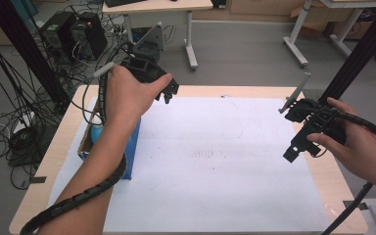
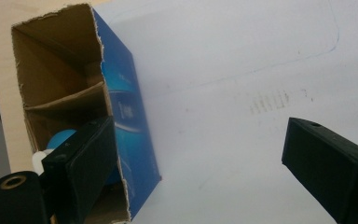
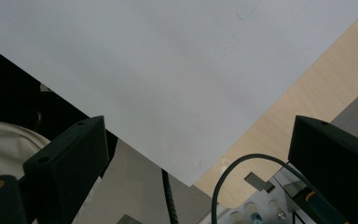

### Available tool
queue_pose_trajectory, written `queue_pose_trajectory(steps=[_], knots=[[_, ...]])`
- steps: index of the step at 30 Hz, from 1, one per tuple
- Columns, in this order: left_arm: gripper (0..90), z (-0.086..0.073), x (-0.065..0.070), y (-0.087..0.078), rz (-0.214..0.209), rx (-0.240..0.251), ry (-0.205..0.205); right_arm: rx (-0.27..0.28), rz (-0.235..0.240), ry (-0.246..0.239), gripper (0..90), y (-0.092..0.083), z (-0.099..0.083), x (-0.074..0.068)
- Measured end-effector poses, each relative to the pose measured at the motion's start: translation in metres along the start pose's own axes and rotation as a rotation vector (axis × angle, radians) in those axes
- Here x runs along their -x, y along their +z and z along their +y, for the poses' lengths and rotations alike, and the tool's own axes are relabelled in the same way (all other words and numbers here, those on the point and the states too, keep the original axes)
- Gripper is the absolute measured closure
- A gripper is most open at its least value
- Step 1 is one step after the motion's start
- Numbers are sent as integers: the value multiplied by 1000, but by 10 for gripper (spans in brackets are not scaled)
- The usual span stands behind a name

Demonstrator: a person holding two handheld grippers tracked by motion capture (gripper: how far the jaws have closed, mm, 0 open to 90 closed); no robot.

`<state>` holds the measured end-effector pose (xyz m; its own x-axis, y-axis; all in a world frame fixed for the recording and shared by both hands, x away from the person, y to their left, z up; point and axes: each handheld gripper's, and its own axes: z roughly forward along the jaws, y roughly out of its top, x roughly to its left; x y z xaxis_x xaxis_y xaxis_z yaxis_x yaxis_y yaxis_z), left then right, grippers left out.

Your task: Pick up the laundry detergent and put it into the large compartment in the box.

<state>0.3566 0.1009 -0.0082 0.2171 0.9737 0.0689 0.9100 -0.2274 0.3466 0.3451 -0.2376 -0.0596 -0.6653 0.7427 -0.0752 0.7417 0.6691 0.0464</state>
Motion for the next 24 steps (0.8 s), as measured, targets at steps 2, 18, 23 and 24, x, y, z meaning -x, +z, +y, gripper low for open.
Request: queue_pose_trajectory(steps=[2,18,23,24], knots=[[108,1,0,1,-4,-5,5,6,-1,-3,47,-1,-1,0],[108,3,-4,8,-16,-14,-3,6,-1,-3,47,0,1,1],[108,3,-7,9,-16,-16,-12,9,0,-7,47,1,2,1],[108,2,-7,10,-16,-16,-12,9,0,-8,47,1,3,1]])
